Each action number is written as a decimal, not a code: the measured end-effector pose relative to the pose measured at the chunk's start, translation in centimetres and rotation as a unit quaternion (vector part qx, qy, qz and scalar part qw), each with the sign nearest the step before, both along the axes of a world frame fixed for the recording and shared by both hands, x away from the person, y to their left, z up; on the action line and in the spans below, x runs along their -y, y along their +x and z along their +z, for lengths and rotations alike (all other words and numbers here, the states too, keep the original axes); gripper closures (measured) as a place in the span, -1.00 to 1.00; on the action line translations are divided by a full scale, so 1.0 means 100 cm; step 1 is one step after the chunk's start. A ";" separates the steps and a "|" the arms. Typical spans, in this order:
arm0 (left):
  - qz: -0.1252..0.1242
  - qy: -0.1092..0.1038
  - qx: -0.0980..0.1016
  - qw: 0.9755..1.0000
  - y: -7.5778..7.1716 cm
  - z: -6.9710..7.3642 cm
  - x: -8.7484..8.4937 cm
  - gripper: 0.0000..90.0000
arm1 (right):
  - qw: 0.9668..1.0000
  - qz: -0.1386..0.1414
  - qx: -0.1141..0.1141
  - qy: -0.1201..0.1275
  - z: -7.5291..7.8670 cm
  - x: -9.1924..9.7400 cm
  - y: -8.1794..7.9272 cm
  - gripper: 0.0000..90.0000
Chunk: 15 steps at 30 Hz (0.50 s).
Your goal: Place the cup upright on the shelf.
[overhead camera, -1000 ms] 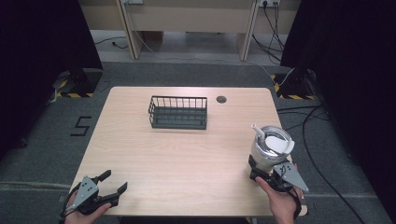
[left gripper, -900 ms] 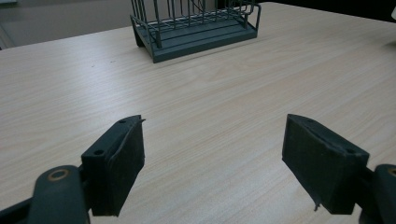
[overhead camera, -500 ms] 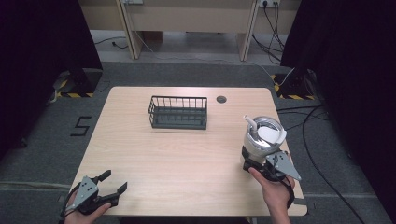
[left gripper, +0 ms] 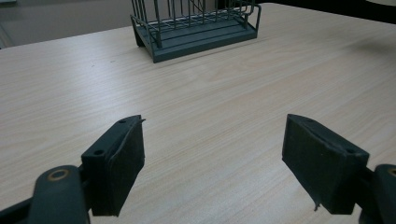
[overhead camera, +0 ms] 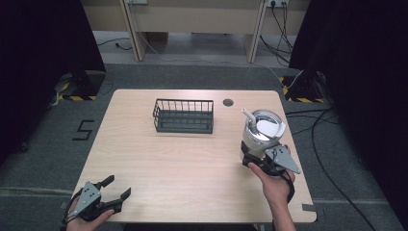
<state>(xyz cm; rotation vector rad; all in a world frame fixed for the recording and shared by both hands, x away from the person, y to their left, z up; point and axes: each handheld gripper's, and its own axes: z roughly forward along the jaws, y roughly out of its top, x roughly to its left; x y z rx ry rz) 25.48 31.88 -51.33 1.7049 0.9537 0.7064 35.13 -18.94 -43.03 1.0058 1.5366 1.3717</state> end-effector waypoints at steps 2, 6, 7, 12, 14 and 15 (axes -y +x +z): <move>0.000 -0.001 0.000 1.000 0.000 0.000 0.000 -0.54 | 1.000 0.001 0.001 0.001 0.002 -0.003 0.003 -0.78; -0.001 -0.001 0.000 1.000 0.000 0.000 0.000 -0.54 | 1.000 0.005 0.001 0.002 0.004 -0.008 0.009 -0.78; -0.001 0.000 -0.001 1.000 0.000 0.000 0.000 -0.54 | 1.000 0.006 0.001 0.000 0.005 -0.009 0.011 -0.78; 0.000 -0.002 -0.001 1.000 0.000 0.000 0.000 -0.54 | 1.000 0.009 0.001 0.002 0.008 -0.014 0.018 -0.78; 0.000 -0.002 -0.001 1.000 0.000 0.000 0.000 -0.54 | 1.000 0.010 0.003 0.002 0.010 -0.016 0.021 -0.78; 0.000 -0.001 -0.001 1.000 0.000 0.000 0.000 -0.54 | 1.000 0.011 0.003 0.003 0.011 -0.017 0.022 -0.78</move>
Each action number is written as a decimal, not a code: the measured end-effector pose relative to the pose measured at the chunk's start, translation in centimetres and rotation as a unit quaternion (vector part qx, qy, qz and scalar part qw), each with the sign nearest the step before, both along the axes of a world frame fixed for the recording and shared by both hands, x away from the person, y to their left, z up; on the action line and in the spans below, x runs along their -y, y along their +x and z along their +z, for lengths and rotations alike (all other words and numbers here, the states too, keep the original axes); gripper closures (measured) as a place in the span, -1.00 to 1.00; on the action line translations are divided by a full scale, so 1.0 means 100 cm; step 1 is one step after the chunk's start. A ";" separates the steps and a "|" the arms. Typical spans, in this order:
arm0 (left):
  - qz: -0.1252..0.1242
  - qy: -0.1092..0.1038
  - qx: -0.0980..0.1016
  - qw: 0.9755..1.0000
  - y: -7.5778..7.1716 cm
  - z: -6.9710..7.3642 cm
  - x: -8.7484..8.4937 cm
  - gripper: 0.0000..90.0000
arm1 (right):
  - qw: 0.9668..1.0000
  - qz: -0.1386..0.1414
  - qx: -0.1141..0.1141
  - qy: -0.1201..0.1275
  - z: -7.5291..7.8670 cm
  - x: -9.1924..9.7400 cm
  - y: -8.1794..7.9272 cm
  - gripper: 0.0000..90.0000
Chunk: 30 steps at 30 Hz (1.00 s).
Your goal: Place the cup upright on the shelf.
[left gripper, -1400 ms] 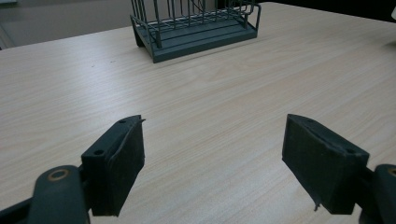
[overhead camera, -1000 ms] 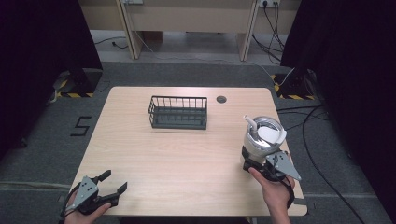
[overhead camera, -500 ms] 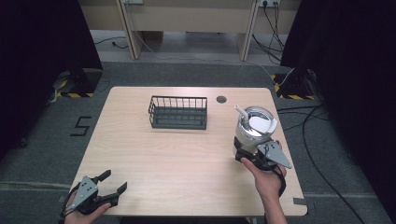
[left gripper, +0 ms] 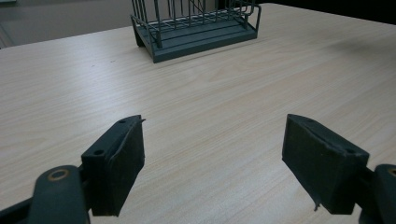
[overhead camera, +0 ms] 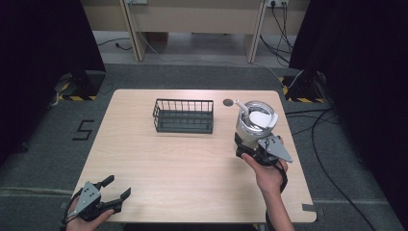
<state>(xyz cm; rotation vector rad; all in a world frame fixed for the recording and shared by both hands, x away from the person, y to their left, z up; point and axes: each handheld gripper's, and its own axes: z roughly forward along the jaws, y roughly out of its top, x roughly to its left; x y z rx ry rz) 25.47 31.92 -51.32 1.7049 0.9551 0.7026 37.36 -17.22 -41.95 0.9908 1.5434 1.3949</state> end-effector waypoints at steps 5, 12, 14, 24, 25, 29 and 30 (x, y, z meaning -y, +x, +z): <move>0.000 0.000 0.000 1.000 0.000 0.000 0.000 -0.54 | 1.000 0.003 0.003 -0.002 0.005 -0.004 0.006 -0.78; -0.001 0.001 0.000 1.000 0.000 0.000 0.000 -0.54 | 1.000 0.005 0.002 -0.003 0.009 -0.011 0.015 -0.78; -0.001 -0.001 0.000 1.000 0.000 0.000 0.000 -0.54 | 1.000 0.005 0.003 -0.003 0.010 -0.013 0.017 -0.78; -0.001 -0.001 0.000 1.000 0.000 0.000 0.000 -0.54 | 1.000 0.011 0.002 -0.006 0.015 -0.023 0.028 -0.78; -0.001 -0.001 0.000 1.000 0.000 0.000 0.000 -0.54 | 1.000 0.011 0.002 -0.006 0.015 -0.024 0.029 -0.78; 0.000 -0.004 0.001 1.000 0.000 0.000 0.000 -0.54 | 1.000 0.014 0.003 -0.007 0.017 -0.028 0.033 -0.78; 0.000 -0.004 0.001 1.000 0.000 0.000 0.000 -0.54 | 1.000 0.016 0.003 -0.006 0.018 -0.030 0.034 -0.78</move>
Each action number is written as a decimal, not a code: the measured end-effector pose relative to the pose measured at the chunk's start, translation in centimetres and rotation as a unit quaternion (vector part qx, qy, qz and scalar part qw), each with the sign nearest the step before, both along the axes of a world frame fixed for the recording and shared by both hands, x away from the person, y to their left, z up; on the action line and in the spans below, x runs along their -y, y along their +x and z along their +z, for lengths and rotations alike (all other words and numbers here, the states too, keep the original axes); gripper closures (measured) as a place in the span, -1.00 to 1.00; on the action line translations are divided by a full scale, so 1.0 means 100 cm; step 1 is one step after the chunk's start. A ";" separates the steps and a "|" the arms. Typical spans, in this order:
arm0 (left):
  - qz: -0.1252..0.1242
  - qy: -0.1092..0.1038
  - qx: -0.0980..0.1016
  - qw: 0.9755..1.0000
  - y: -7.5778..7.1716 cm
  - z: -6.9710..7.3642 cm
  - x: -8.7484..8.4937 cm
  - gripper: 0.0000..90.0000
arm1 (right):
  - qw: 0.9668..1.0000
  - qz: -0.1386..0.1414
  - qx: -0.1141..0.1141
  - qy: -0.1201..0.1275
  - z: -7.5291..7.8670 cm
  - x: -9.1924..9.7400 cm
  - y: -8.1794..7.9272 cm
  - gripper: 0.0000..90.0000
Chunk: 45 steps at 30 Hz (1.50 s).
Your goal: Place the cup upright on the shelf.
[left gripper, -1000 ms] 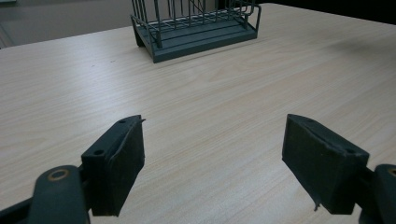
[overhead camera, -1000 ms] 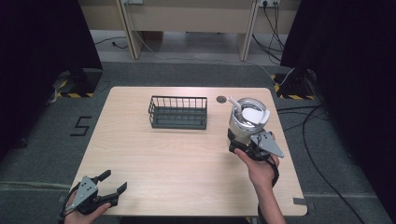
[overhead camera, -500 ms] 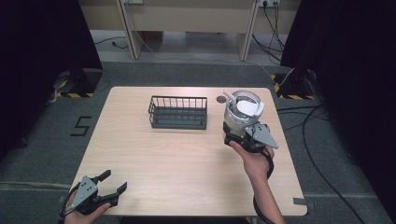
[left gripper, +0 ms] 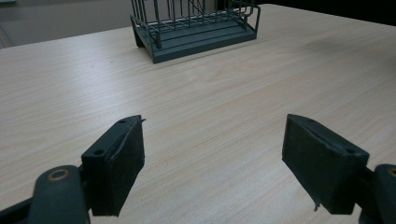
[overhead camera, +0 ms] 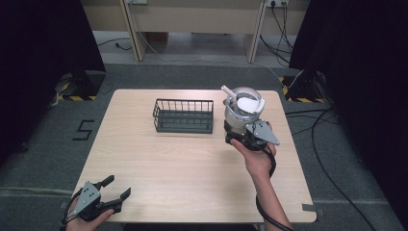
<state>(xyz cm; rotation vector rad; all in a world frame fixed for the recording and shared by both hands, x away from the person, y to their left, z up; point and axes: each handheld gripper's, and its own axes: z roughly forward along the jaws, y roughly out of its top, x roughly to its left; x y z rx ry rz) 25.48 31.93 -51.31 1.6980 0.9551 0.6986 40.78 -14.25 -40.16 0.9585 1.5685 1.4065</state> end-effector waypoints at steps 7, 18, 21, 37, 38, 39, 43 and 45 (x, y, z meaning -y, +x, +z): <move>-0.001 0.000 0.000 1.000 0.000 0.000 0.000 -0.54 | 1.000 0.008 0.002 0.001 0.004 -0.010 0.007 -0.78; -0.001 -0.002 0.001 1.000 0.000 0.000 0.000 -0.54 | 1.000 0.014 0.003 0.000 0.009 -0.022 0.017 -0.78; -0.001 -0.002 0.002 1.000 0.000 0.000 0.000 -0.54 | 1.000 0.015 0.003 0.001 0.012 -0.026 0.021 -0.78; -0.001 -0.004 0.001 1.000 0.001 0.000 0.000 -0.54 | 1.000 0.017 0.000 0.006 0.017 -0.042 0.039 -0.78; -0.001 -0.004 0.001 1.000 0.001 0.000 -0.001 -0.54 | 1.000 0.017 0.000 0.004 0.017 -0.042 0.040 -0.78; -0.002 -0.004 0.001 1.000 0.001 0.000 -0.001 -0.54 | 1.000 0.017 -0.001 0.003 0.017 -0.043 0.041 -0.78; -0.001 -0.005 0.001 1.000 0.001 0.000 -0.001 -0.54 | 1.000 0.019 -0.004 0.005 0.018 -0.047 0.045 -0.78; -0.001 -0.005 0.001 1.000 0.001 0.000 -0.001 -0.54 | 1.000 0.019 -0.004 0.005 0.018 -0.049 0.046 -0.78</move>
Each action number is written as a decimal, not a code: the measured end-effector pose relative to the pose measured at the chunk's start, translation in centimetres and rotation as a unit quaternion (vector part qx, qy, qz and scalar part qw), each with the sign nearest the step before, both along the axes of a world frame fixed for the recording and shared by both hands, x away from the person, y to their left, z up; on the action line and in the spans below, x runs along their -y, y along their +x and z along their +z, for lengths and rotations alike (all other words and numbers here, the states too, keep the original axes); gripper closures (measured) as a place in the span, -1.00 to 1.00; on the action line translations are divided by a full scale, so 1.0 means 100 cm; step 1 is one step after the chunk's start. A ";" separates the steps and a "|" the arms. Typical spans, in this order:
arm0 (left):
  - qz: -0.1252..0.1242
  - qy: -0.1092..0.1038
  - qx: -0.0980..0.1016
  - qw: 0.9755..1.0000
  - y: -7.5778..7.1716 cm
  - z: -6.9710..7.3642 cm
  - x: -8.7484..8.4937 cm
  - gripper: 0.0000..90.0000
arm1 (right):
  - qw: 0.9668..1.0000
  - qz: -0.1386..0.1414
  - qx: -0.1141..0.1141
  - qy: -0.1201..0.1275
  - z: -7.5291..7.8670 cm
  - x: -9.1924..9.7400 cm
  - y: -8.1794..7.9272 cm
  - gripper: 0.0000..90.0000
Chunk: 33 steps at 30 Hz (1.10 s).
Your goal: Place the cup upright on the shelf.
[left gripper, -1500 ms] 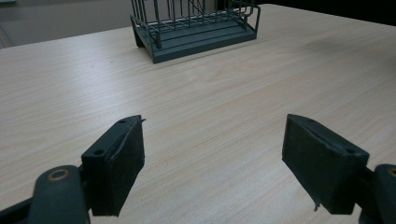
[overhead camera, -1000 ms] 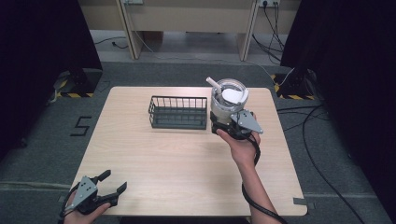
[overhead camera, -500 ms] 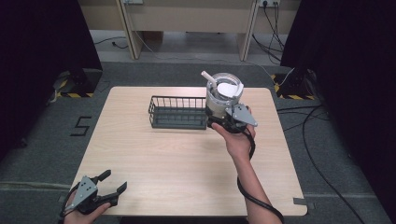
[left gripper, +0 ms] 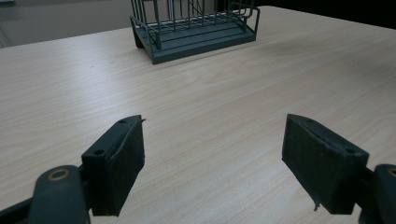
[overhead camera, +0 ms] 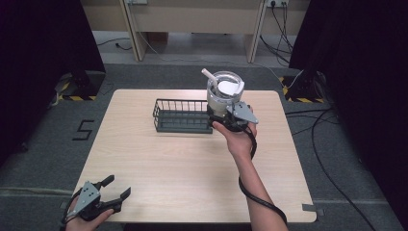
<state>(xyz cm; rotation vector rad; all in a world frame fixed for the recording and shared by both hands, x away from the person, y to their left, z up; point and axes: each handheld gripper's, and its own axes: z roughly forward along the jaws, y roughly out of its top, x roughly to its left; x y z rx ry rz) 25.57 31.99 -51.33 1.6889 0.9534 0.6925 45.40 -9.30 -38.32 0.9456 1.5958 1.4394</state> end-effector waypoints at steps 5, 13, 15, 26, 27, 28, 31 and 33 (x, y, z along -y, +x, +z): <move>0.000 0.000 0.000 1.000 0.000 0.000 0.000 -0.54 | 1.000 0.000 0.000 0.000 0.002 -0.005 0.004 -0.78; 0.001 -0.001 0.000 1.000 0.000 0.000 0.000 -0.54 | 1.000 0.000 0.003 -0.001 0.007 -0.011 0.012 -0.78; 0.001 -0.001 0.000 1.000 0.000 0.000 0.000 -0.54 | 1.000 0.000 0.003 0.000 0.009 -0.013 0.013 -0.78; 0.001 -0.002 0.000 1.000 0.000 0.000 0.000 -0.54 | 1.000 0.007 0.005 -0.002 0.014 -0.025 0.022 -0.78; 0.001 -0.002 0.000 1.000 0.000 0.000 0.000 -0.54 | 1.000 0.008 0.006 -0.003 0.015 -0.027 0.023 -0.78; 0.001 -0.002 0.000 1.000 0.000 0.000 0.000 -0.54 | 1.000 0.009 0.006 -0.002 0.015 -0.028 0.024 -0.78; 0.001 -0.002 0.001 1.000 0.000 0.000 0.000 -0.54 | 1.000 0.011 0.006 0.001 0.016 -0.032 0.026 -0.78; 0.000 -0.002 -0.001 1.000 0.000 0.000 0.000 -0.54 | 1.000 0.013 0.003 0.003 0.016 -0.037 0.029 -0.78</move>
